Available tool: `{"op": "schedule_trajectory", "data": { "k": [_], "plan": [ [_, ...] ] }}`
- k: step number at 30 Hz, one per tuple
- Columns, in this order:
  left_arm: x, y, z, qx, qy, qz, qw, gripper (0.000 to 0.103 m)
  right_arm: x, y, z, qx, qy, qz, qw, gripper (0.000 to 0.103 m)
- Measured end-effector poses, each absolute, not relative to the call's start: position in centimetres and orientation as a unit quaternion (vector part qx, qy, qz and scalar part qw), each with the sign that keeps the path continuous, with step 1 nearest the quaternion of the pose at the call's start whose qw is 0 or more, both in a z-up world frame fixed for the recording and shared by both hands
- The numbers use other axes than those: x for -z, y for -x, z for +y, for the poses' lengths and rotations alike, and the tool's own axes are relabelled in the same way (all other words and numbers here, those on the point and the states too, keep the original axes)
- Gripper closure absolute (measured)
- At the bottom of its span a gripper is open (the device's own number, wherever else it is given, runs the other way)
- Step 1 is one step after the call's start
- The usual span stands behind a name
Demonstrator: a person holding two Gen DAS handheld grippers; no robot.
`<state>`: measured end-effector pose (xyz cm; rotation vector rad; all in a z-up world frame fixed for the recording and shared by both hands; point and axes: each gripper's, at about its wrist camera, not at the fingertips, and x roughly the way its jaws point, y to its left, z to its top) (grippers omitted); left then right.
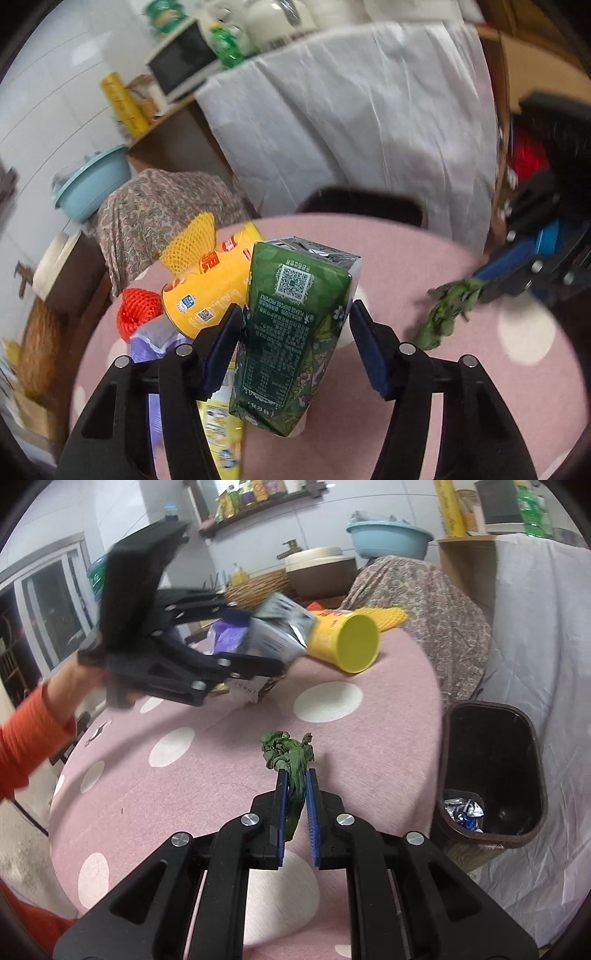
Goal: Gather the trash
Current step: 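Lift the green-and-white milk carton with the left tool toward the black bin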
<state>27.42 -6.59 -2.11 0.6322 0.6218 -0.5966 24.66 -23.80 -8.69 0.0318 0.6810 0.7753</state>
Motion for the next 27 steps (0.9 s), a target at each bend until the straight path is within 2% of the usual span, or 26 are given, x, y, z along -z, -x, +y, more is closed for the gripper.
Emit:
{"op": "schedule_trajectory", "data": {
  "k": [4, 9, 17, 27],
  "plan": [
    [1.2, -25.8, -6.7, 0.284, -0.216, 0.270, 0.894, 0.046, 8.6, -24.0, -25.3, -0.359, -0.036, 0.317, 0.877, 0.092],
    [0.3, -24.9, -7.8, 0.287, -0.156, 0.257, 0.910, 0.052, 8.5, -23.5, -27.8, -0.341, -0.065, 0.307, 0.886, 0.092],
    [-0.7, -24.7, -10.7, 0.295, -0.134, 0.245, 0.914, 0.052, 8.4, -23.3, -32.2, -0.311, -0.115, 0.291, 0.897, 0.092],
    [-2.4, -26.0, -16.4, 0.297, -0.116, 0.247, 0.915, 0.052, 8.6, -26.1, -36.3, -0.219, -0.109, 0.296, 0.923, 0.092]
  ]
}}
